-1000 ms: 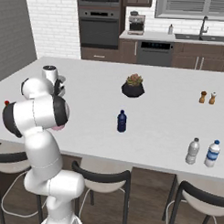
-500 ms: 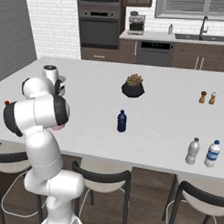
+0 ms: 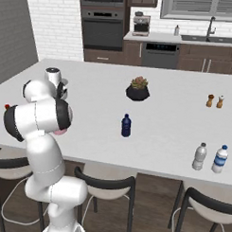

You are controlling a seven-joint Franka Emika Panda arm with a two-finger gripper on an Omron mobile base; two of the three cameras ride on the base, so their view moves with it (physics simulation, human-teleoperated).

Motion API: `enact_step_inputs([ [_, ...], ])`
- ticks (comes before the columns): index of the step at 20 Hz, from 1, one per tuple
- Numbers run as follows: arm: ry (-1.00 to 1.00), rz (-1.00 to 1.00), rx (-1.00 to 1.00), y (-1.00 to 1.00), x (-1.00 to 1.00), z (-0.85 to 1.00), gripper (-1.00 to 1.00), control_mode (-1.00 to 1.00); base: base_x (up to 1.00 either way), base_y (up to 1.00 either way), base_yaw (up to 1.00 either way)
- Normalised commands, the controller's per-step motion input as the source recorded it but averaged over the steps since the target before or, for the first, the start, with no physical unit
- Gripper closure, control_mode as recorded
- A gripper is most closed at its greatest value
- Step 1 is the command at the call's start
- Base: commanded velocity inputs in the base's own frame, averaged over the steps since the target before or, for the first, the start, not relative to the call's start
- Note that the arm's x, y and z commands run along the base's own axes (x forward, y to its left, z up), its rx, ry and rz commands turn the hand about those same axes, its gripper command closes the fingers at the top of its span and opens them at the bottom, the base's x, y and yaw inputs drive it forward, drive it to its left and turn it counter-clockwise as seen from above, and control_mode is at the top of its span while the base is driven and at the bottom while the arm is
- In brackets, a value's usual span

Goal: Move the plastic bottles in the middle to the plastics group, and the glass bottles in the middle to the glass group.

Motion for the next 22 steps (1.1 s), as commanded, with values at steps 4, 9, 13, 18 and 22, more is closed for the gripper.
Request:
enact_step_inputs([
  [4, 0.00, 0.00, 0.00, 0.00, 0.00, 0.00, -1.00, -1.00, 0.00, 0.00, 0.00],
  [9, 0.00, 0.00, 0.00, 0.00, 0.00, 0.00, -1.00, -1.00, 0.00, 0.00, 0.00],
  [13, -0.01, 0.00, 0.00, 0.00, -0.03, 0.00, -1.00, -1.00, 0.00, 0.00, 0.00],
  [18, 0.00, -0.01, 0.00, 0.00, 0.00, 0.17, -1.00, -1.00, 0.00, 0.00, 0.00],
  [22, 0.00, -0.03, 0.00, 0.00, -0.01, 0.56, -1.00, -1.00, 0.00, 0.00, 0.00],
])
